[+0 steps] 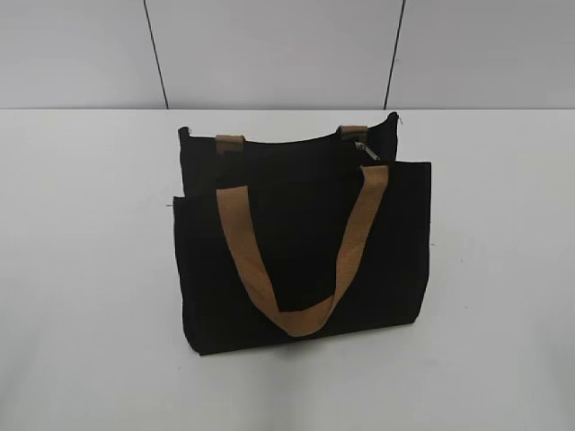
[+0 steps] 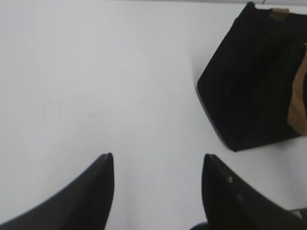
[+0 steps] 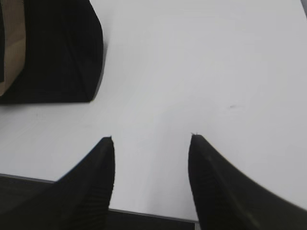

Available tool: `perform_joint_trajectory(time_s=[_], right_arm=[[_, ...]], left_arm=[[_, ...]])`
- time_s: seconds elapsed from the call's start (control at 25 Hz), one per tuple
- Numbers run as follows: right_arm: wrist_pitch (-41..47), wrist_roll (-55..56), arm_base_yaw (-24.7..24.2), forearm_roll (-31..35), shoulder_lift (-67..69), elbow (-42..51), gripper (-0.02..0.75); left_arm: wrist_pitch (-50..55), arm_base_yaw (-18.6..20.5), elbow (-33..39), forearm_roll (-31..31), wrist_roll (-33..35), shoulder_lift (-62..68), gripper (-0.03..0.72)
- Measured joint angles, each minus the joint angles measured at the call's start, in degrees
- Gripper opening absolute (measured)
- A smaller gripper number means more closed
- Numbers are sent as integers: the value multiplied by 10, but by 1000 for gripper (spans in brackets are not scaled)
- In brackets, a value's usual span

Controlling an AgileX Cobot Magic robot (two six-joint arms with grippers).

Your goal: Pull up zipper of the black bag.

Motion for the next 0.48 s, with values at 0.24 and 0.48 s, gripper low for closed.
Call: perform_joint_trajectory(time_s=[0.24,0.48], right_arm=[[-3,-2,0,4,-17,0,392],[-3,-2,0,5,-17,0,392]], left_arm=[[-1,-6,1,0,4,-15,438],[-1,-56,1,10,-5,-15,438]])
